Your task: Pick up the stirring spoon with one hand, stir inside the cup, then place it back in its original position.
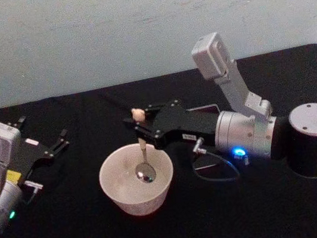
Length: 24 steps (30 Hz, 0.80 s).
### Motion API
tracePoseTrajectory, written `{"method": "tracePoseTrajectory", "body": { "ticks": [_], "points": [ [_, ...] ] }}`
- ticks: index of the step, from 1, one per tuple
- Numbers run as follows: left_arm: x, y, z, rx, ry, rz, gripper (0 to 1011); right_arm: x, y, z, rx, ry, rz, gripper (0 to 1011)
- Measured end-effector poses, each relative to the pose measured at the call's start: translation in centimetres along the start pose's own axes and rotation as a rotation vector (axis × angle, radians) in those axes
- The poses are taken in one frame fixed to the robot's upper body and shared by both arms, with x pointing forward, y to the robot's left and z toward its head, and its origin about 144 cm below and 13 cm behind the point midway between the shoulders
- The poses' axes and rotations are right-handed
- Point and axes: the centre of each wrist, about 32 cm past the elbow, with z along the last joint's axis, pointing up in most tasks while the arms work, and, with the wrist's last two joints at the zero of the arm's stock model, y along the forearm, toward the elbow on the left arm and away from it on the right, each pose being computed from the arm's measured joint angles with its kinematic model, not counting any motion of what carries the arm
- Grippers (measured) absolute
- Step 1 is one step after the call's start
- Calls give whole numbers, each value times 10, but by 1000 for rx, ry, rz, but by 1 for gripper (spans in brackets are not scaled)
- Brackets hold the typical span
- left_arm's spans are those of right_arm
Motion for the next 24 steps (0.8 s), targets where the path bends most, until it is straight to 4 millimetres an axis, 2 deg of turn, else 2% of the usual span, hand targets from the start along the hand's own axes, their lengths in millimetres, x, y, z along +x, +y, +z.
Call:
{"method": "tracePoseTrajectory", "body": {
  "ticks": [14,24],
  "points": [
    [0,0,0,0,0,0,1001,12,-11,26,79,45,-93,214],
    [0,0,0,0,0,0,1001,18,-29,40,129,83,-158,214]
  ]
}}
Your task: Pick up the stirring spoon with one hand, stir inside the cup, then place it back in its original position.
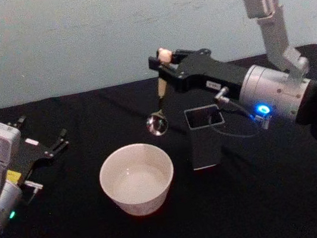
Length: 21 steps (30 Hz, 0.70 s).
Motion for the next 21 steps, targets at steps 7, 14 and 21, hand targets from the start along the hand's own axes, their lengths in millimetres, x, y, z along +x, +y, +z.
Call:
{"method": "tracePoseTrajectory", "body": {
  "ticks": [7,14,21],
  "points": [
    [0,0,0,0,0,0,1001,8,-13,9,29,18,-28,214],
    [0,0,0,0,0,0,1001,13,-31,13,50,21,-45,214],
    [0,0,0,0,0,0,1001,20,-44,13,59,4,-68,214]
  ]
}}
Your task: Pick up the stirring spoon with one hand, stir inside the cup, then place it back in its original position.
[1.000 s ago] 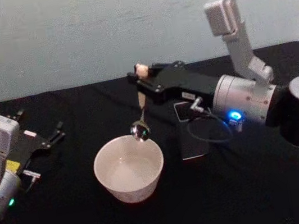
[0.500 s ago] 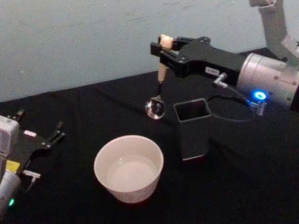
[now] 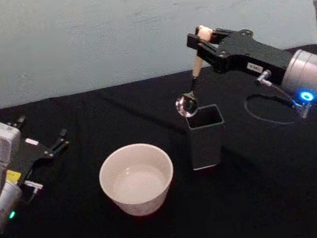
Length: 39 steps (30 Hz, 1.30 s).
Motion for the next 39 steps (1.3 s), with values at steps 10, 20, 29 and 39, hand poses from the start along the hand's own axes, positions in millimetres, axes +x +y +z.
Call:
{"method": "tracePoseTrajectory", "body": {
  "ticks": [10,20,29,39],
  "points": [
    [0,0,0,0,0,0,1001,12,-10,-6,-19,-42,-31,214],
    [0,0,0,0,0,0,1001,16,-6,-18,-69,-78,-38,214],
    [0,0,0,0,0,0,1001,15,-2,-33,-125,-105,-29,214],
    [0,0,0,0,0,0,1001,14,1,-47,-185,-112,-27,214]
  ]
}}
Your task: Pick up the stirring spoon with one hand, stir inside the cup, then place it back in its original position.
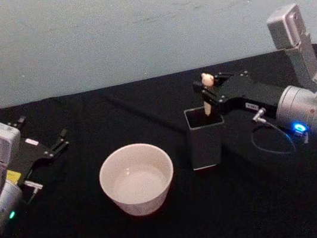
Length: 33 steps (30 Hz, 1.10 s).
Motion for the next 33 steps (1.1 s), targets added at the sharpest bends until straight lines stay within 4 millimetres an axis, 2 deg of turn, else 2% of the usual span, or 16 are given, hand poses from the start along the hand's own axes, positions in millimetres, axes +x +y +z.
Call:
{"method": "tracePoseTrajectory", "body": {
  "ticks": [12,33],
  "points": [
    [0,0,0,0,0,0,1001,-1,5,-12,-52,13,-3,214],
    [0,0,0,0,0,0,1001,0,6,-15,-75,12,-10,214]
  ]
}}
